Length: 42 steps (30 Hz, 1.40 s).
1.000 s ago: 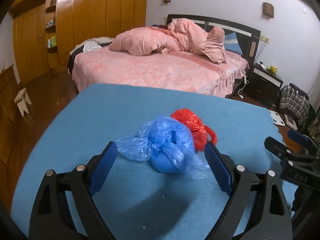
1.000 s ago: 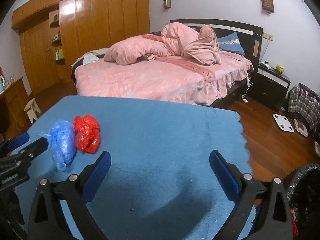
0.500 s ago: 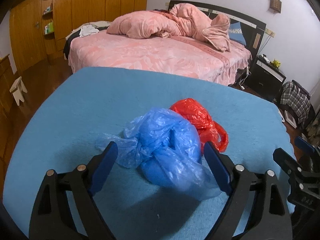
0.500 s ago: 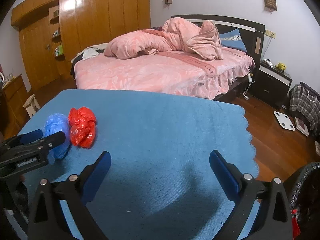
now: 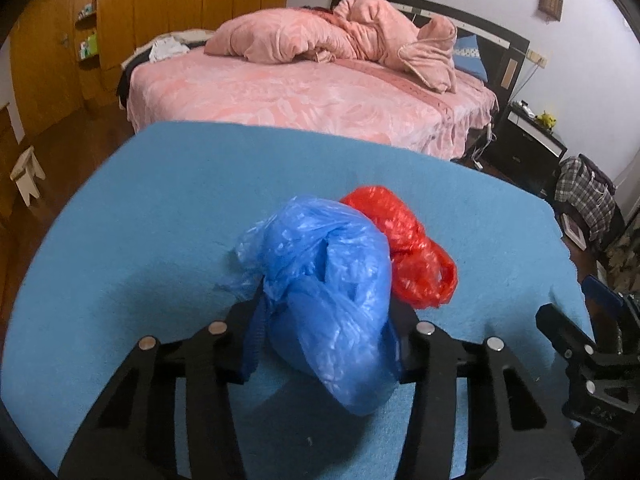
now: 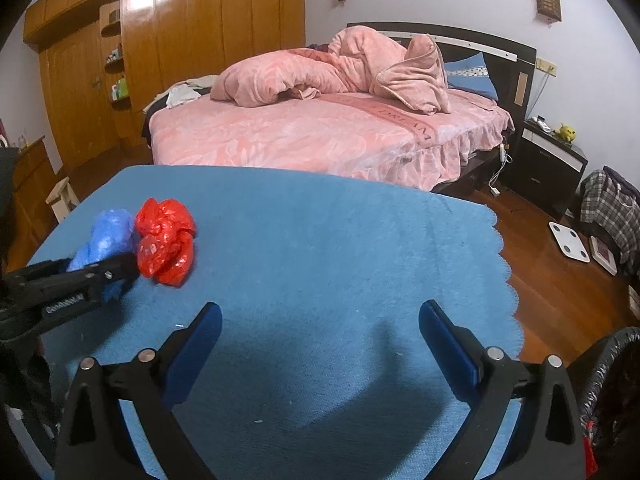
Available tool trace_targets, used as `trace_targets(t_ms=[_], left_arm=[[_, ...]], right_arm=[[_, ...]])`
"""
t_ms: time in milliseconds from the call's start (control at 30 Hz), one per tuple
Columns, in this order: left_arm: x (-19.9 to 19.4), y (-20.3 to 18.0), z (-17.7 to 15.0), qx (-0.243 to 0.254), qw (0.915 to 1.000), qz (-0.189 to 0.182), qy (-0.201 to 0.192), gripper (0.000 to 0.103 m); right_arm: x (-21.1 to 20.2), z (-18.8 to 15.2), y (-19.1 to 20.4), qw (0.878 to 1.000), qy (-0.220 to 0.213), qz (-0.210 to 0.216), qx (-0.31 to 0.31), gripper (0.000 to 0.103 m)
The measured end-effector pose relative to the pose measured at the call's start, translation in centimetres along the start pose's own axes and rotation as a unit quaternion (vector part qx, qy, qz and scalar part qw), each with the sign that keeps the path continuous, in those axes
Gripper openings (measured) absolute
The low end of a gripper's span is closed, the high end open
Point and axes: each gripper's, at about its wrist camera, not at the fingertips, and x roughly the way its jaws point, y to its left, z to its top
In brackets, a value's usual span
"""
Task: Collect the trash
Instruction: 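Grasp the blue plastic bag with the left tool while the right reaches the red bag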
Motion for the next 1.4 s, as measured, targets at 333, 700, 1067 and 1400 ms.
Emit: trace_targets(t_ms=[333, 700, 1067, 1400], left_arm=[[-2.0, 3.8, 0.0, 0.01, 0.9984, 0.054, -0.013, 0.046], [-1.6, 7.1, -0.2, -0.034, 0.9976, 0.059, 0.009, 0.048], [-0.9, 7.8, -0.7, -0.044, 0.9976, 0.05, 0.019, 0.049], [-0.8, 8.1, -0.8, -0.051, 0.9976, 0.042, 0.019, 0.051]], right_arm=[[0.4, 0.1, 0.2, 1.0, 0.008, 0.001, -0.005, 0.097], [0.4, 0.7, 1.6, 1.0, 0.004, 0.021, -0.012, 0.097], [2.5, 3.6, 7.1, 0.996, 0.01, 0.081, -0.035, 0.087], [5.6, 3.4, 9.6, 0.991, 0.061, 0.109, -0.043, 0.043]])
